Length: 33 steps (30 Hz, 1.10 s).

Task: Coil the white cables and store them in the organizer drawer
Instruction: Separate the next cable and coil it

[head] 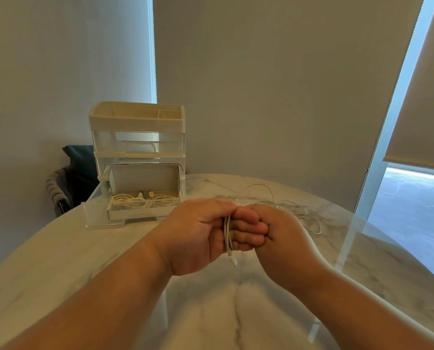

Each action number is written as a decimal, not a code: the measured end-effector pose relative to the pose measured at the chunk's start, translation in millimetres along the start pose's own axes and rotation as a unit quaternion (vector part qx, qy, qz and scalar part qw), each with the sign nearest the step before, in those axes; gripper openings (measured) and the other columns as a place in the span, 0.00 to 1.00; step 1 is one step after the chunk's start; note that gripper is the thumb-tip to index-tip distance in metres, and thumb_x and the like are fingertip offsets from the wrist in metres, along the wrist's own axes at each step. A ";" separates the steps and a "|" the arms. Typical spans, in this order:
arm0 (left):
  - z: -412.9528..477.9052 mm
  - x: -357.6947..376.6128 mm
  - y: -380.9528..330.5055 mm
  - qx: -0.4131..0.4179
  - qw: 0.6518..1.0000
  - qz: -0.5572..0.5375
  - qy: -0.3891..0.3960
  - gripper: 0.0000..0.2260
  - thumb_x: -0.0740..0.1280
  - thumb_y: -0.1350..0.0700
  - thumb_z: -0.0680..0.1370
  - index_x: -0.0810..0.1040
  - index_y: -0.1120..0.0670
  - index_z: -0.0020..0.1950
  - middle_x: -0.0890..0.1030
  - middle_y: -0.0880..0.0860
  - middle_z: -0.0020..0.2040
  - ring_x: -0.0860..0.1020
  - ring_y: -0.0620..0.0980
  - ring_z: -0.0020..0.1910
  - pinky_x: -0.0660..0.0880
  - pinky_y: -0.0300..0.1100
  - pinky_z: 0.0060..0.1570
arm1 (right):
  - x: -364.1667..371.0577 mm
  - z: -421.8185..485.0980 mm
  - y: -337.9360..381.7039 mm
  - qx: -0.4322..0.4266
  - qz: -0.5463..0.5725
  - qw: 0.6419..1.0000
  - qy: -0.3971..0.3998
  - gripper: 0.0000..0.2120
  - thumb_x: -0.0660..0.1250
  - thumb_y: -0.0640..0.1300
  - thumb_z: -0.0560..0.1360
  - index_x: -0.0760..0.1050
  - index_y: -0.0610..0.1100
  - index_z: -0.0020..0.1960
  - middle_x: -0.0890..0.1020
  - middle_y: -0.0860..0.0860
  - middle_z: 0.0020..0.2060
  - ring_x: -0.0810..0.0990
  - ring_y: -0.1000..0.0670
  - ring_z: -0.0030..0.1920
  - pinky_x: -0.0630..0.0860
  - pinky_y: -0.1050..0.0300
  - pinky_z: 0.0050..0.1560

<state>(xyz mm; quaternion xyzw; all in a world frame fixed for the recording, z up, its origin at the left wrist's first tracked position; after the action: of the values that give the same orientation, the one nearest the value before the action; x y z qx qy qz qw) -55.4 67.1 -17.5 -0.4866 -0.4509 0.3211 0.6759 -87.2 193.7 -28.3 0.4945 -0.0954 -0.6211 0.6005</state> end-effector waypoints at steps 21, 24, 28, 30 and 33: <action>3.5 -6.0 1.2 0.045 0.983 -0.048 -0.171 0.20 0.53 0.54 0.82 0.64 0.51 0.29 0.55 0.49 0.25 0.50 0.48 0.26 0.51 0.43 0.29 | -4.4 1.7 -6.6 0.009 -0.084 0.996 0.001 0.16 0.61 0.47 0.82 0.71 0.45 0.36 0.70 0.53 0.28 0.68 0.56 0.31 0.67 0.62 0.34; 3.5 -6.9 -2.4 0.065 0.979 -0.086 -0.175 0.20 0.54 0.54 0.82 0.65 0.52 0.30 0.54 0.48 0.26 0.51 0.46 0.23 0.52 0.42 0.27 | -2.0 0.5 -6.9 0.003 -0.075 0.997 0.001 0.17 0.60 0.50 0.82 0.70 0.47 0.36 0.70 0.56 0.28 0.68 0.57 0.31 0.67 0.62 0.35; 3.6 -9.2 -3.4 0.080 0.973 -0.129 -0.174 0.18 0.54 0.54 0.82 0.67 0.53 0.31 0.52 0.49 0.29 0.51 0.46 0.25 0.55 0.41 0.26 | 9.2 -1.6 -3.9 0.006 -0.055 0.998 0.037 0.18 0.59 0.47 0.83 0.75 0.61 0.37 0.76 0.61 0.32 0.73 0.58 0.35 0.69 0.66 0.39; 3.8 -12.1 -4.7 0.091 0.966 -0.161 -0.181 0.15 0.57 0.56 0.78 0.68 0.53 0.32 0.54 0.48 0.28 0.53 0.46 0.23 0.57 0.41 0.26 | 12.8 -1.9 -13.8 0.050 -0.014 0.998 0.047 0.18 0.58 0.47 0.83 0.77 0.58 0.38 0.74 0.58 0.31 0.70 0.58 0.33 0.69 0.60 0.39; 2.3 -20.0 -13.4 0.114 0.950 -0.226 -0.184 0.07 0.58 0.57 0.72 0.69 0.54 0.33 0.57 0.48 0.28 0.56 0.45 0.22 0.59 0.40 0.27 | 15.3 -3.6 -27.2 0.158 0.146 0.975 0.051 0.14 0.59 0.44 0.84 0.83 0.49 0.50 0.74 0.52 0.31 0.67 0.53 0.29 0.64 0.58 0.31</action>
<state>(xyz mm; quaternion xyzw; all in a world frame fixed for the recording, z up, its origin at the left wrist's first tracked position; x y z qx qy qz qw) -65.3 46.2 -10.5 -0.2241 -0.6258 0.2937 0.6870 -99.1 189.6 -57.1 0.5951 -0.2328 -0.4779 0.6027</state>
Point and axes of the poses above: each hand's wrist, its own z-axis towards the middle knuckle, its own x-axis out of the palm, y = z × x, the point moved 4 cm from there along z, towards the middle knuckle
